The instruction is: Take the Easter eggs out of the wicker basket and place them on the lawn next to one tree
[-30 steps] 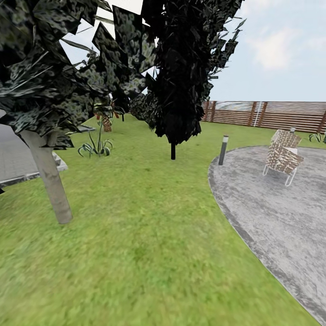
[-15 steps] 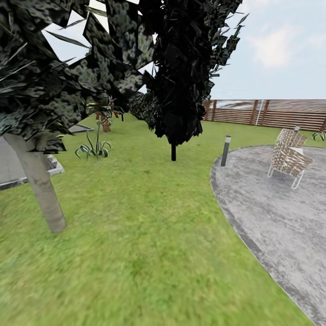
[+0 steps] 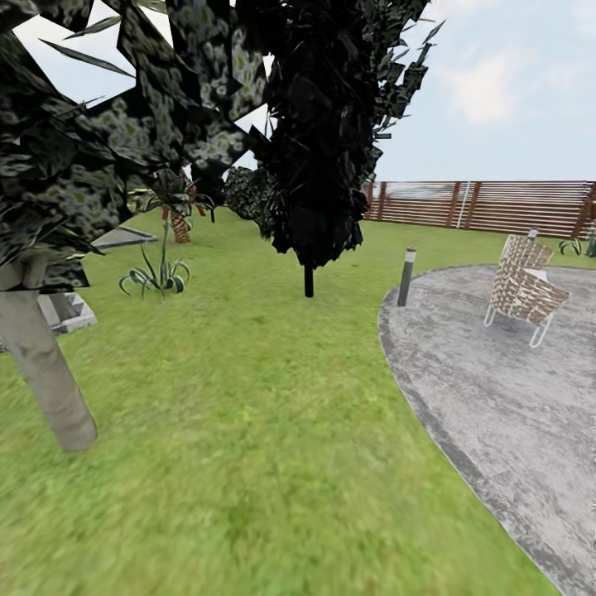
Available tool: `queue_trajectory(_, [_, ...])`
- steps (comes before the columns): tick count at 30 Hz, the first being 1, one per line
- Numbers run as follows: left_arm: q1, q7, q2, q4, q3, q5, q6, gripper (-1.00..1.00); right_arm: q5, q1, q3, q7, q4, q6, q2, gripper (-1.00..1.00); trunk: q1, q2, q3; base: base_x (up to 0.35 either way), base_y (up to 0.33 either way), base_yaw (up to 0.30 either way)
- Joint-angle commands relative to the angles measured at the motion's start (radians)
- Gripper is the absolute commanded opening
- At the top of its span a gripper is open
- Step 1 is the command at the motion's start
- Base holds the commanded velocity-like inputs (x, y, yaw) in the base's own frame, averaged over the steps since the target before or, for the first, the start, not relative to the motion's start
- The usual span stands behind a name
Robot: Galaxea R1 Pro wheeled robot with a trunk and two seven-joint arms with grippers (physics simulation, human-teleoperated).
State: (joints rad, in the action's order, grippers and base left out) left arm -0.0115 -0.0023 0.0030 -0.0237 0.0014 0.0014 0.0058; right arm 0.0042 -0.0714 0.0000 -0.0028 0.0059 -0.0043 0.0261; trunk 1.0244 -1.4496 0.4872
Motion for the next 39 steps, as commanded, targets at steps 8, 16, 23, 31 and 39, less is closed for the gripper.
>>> queue_trajectory(8, [-0.001,0.0,0.0,-0.002,0.0,0.0,0.001,1.0,0.0,-0.001,0.0,0.0,0.0,0.0,0.0,1.0,0.001,0.0,0.001,0.342,0.0,-0.075])
queue_trajectory(16, [-0.001,0.0,0.0,-0.002,0.0,0.0,0.001,1.0,0.0,-0.001,0.0,0.0,0.0,0.0,0.0,1.0,0.001,0.0,0.001,0.342,0.0,-0.002])
queue_trajectory(23, [-0.001,0.0,0.0,-0.002,0.0,0.0,0.001,1.0,0.0,-0.001,0.0,0.0,0.0,0.0,0.0,1.0,0.001,0.0,0.001,0.342,0.0,0.0])
queue_trajectory(31, [-0.001,0.0,0.0,-0.002,0.0,0.0,0.001,1.0,0.0,-0.001,0.0,0.0,0.0,0.0,0.0,1.0,0.001,0.0,0.001,0.342,0.0,0.0])
queue_trajectory(39, [-0.001,0.0,0.001,-0.002,-0.002,-0.005,-0.001,1.0,0.0,-0.001,-0.001,0.001,0.001,0.01,0.002,1.0,0.001,0.0,0.001,0.273,0.0,0.0])
